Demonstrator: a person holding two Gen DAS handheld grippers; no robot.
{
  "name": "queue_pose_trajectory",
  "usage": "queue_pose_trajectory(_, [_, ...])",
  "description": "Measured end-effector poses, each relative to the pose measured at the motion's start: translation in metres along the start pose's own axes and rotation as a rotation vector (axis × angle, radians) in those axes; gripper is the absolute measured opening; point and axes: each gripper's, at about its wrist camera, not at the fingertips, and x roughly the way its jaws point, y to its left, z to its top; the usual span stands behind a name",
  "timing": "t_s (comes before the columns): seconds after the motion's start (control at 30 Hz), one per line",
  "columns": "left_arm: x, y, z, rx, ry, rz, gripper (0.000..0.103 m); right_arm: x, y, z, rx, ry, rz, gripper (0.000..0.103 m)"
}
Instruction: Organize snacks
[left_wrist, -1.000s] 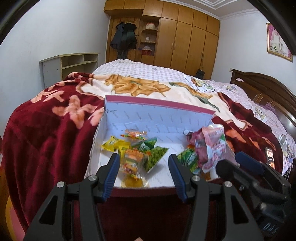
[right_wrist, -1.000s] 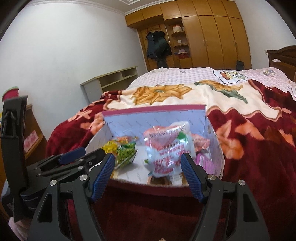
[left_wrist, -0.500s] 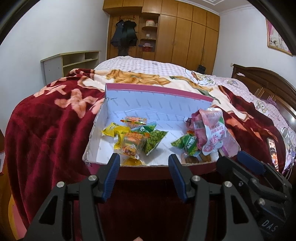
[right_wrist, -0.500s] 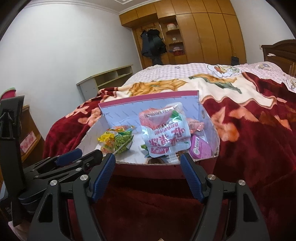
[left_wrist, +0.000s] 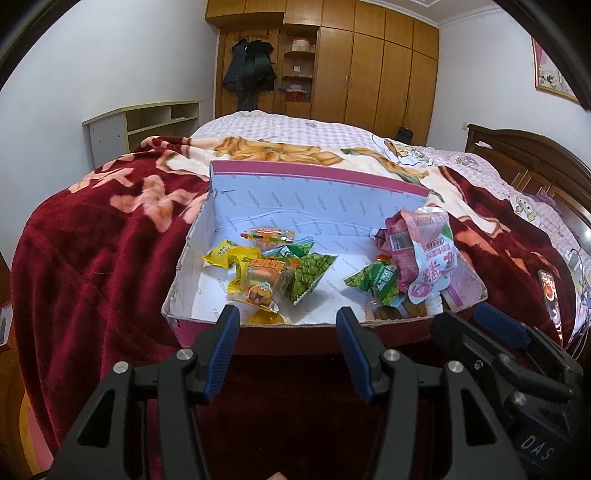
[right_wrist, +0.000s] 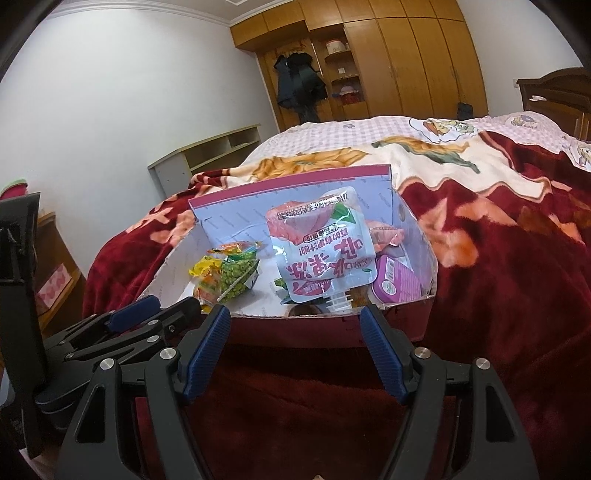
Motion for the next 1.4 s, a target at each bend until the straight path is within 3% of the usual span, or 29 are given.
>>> queue_pose_trajectory(1.4, [0.0001,0.0057,-0.0010,-0.001,-0.008,0.013,0.057,0.0020,0.0005,-0.0051,0.004,0.013,0.003,0.075])
